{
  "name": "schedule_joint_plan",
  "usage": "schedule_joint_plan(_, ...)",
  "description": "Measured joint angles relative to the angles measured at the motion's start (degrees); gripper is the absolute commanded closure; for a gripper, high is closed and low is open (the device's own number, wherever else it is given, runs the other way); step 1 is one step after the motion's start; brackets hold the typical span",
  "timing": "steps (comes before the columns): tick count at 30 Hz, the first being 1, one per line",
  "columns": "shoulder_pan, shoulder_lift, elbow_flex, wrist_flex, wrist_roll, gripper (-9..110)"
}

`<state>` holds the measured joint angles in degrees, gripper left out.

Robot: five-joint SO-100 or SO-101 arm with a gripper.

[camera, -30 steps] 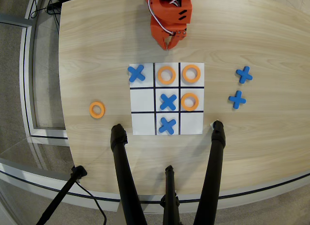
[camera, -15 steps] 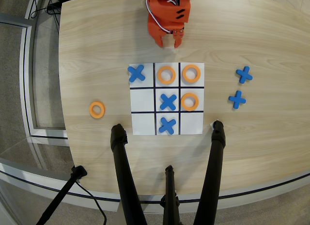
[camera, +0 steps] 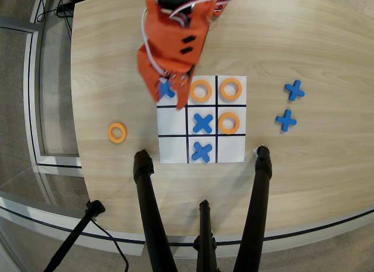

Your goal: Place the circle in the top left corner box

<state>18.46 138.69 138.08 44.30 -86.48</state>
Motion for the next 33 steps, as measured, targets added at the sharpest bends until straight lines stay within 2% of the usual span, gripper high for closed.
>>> schedule_joint_plan(9,7.91,-22.06,-9.84,-18.54,-0.18,85)
schedule_joint_plan(20,12.83,-42.89,-12.04,-35.33,-5.71,85)
schedule_joint_plan(33,14.33,-60.56,-25.31,-33.49,-12.92,85)
